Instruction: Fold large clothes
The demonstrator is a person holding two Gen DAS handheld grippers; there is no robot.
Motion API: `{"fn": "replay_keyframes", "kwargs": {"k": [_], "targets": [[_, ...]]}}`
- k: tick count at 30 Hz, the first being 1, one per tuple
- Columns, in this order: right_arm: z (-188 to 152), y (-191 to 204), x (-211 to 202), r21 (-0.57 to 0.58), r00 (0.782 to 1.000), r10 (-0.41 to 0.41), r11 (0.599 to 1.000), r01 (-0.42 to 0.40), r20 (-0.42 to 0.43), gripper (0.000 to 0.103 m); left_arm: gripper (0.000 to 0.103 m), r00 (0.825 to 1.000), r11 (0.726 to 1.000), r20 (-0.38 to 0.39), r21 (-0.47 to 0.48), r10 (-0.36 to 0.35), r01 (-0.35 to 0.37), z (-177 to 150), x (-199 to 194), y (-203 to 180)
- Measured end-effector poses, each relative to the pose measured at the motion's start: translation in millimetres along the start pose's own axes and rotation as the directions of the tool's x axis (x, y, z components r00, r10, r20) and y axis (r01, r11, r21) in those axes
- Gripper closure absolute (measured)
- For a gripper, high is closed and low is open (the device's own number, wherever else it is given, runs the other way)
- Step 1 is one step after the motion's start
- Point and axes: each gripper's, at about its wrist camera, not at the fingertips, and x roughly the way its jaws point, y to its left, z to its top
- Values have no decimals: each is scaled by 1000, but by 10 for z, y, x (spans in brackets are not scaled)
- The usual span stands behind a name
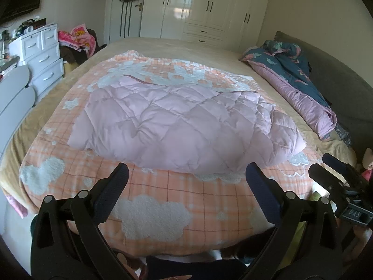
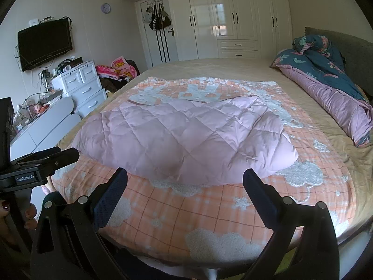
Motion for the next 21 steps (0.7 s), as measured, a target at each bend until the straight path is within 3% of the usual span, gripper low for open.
{"fn": "replay_keyframes", "kwargs": {"k": [21], "targets": [[2, -9, -10, 0, 1000, 0, 1000, 0, 2, 4, 9, 1000, 1000, 6, 5, 14, -14, 24, -15, 20]]}}
